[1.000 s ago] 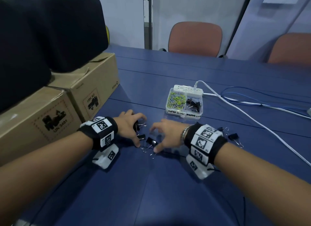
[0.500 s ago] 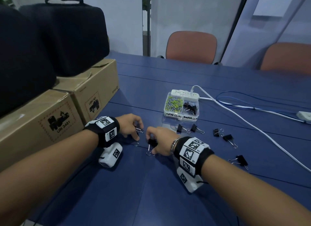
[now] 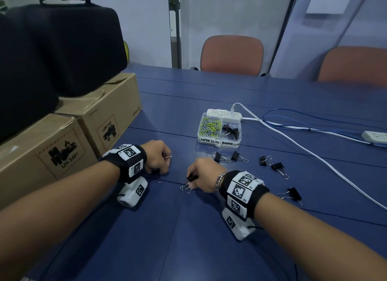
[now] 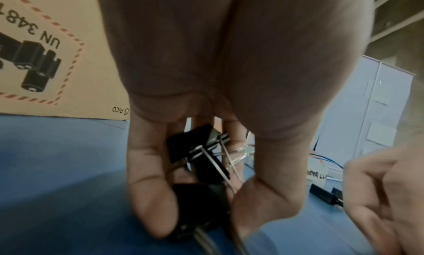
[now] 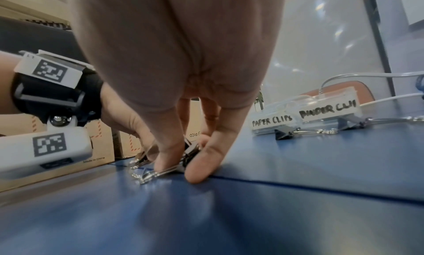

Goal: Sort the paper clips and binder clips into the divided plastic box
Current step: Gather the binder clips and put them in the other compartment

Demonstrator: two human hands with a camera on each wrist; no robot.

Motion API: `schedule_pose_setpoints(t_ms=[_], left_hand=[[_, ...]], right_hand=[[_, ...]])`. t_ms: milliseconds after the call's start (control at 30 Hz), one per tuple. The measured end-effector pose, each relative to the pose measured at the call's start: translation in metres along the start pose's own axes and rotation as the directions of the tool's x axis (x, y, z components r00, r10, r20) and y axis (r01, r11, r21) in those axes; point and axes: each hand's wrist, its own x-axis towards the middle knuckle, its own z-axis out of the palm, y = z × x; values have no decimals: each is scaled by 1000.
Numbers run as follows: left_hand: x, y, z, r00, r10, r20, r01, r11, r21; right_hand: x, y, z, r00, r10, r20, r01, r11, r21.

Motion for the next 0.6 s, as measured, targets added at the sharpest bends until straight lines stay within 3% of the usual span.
schedule_pose_setpoints(t_ms=[167,367,600], left_hand=[[-3,7,5,1000,-4,-15,6,995,103],[3,27,0,991,92,-94,-91,996,9],[41,107,-19,902,270,-338,-305,951,-55]], right_hand=[[-5,10,-5,1000,4,-10,-3,999,51],[-17,28,-21,994,45,-101,-35,994,103],[-40,62,-56,969,161,-187,-123,972,200]])
